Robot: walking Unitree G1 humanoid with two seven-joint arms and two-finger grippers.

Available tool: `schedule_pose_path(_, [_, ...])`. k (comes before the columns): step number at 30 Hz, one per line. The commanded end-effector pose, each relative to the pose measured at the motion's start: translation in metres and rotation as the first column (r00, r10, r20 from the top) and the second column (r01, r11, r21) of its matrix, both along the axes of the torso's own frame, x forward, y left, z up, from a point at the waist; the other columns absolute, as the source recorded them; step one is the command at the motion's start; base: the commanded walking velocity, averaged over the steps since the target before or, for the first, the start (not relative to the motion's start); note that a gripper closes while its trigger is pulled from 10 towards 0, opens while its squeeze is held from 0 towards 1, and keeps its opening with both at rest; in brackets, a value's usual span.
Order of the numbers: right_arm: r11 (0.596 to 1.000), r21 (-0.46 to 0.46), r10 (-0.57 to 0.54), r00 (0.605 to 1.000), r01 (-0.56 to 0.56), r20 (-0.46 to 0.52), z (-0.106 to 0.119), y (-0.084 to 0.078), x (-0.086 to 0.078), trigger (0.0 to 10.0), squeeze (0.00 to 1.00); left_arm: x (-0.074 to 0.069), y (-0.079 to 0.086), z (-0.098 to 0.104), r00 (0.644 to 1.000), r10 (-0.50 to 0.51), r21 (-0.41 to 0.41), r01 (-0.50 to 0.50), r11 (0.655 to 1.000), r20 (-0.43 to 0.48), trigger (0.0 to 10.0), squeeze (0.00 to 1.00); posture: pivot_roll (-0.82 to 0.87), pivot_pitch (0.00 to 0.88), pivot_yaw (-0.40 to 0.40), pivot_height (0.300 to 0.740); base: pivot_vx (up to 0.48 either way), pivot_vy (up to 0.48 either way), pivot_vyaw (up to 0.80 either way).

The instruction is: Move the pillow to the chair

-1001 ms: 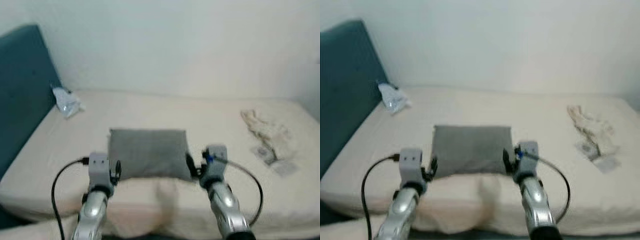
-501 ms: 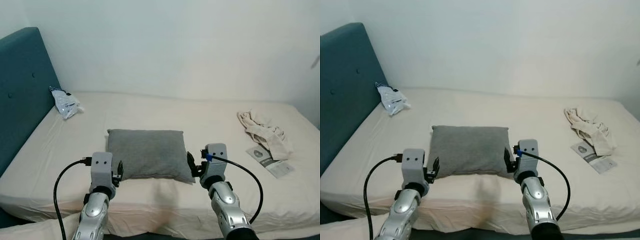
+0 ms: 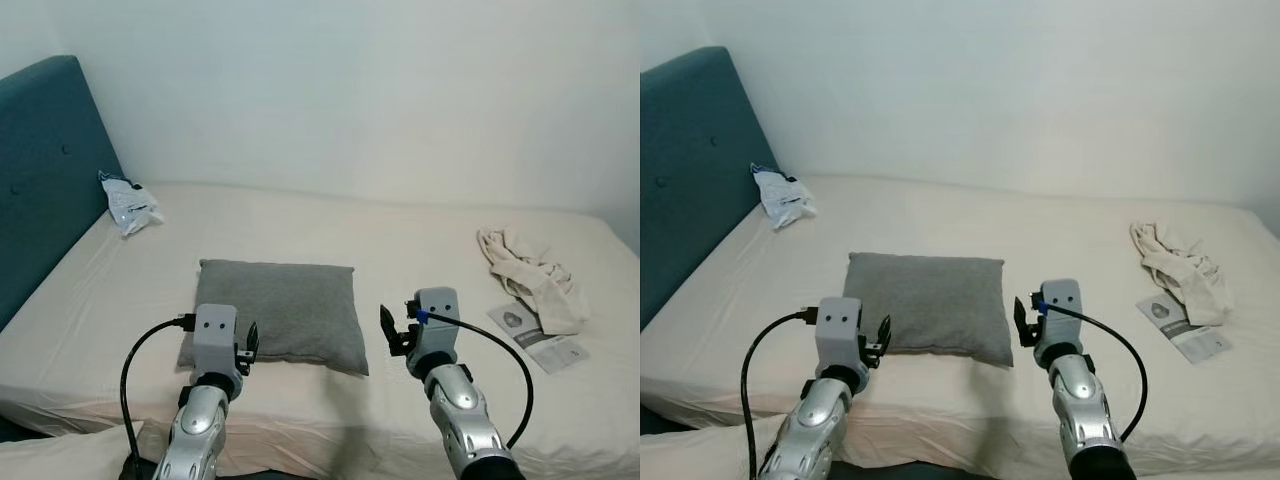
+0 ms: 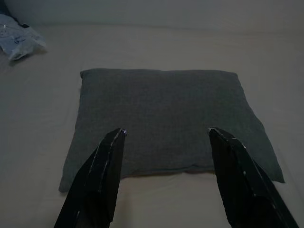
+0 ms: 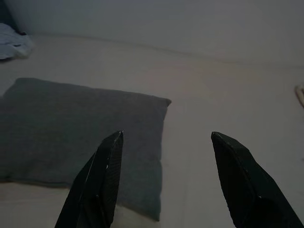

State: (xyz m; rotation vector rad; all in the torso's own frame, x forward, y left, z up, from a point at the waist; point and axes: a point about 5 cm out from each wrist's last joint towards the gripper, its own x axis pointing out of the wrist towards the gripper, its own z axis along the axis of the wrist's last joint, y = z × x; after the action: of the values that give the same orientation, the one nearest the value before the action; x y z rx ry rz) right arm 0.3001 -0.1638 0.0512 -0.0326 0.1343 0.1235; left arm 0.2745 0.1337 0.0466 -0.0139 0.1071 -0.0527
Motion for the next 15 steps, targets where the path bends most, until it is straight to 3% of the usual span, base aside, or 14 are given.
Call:
schedule_pose_path(1, [1.000,0.005,0.012,1.000,-0.012,-0.015,-0.0032,0.0041,-0.0015,10.0,0.00,-0.0023,0.0074,-0.0056,1.000,0.009,0.021,-0.008,1.000,-0.029,10.0,0.00,-0.01,0.000,-0.023,0.740,0.000,0.480,0.00])
schedule_pose_path(3, [1.000,0.005,0.013,1.000,-0.013,-0.017,-0.0035,0.0048,-0.0016,10.0,0.00,-0.0022,0.0076,-0.0054,1.000,0.009,0.020,-0.008,1.000,-0.028,10.0,0.00,-0.01,0.000,-0.023,0.740,0.000,0.480,0.00])
schedule_pose_path(11, [1.000,0.018,0.012,1.000,-0.011,-0.008,-0.0032,0.0059,-0.0027,10.0,0.00,-0.0044,0.0047,-0.0059,1.000,-0.006,0.001,0.006,1.000,-0.025,10.0,0.00,-0.01,0.000,-0.020,0.740,0.000,0.000,0.00])
schedule_pose_path(15, [1.000,0.025,-0.001,1.000,0.001,0.004,-0.0021,0.0047,-0.0028,10.0,0.00,-0.0054,0.0054,-0.0110,0.998,0.003,0.003,-0.003,1.000,-0.068,10.0,0.00,-0.01,0.000,-0.016,0.740,0.000,0.000,0.00])
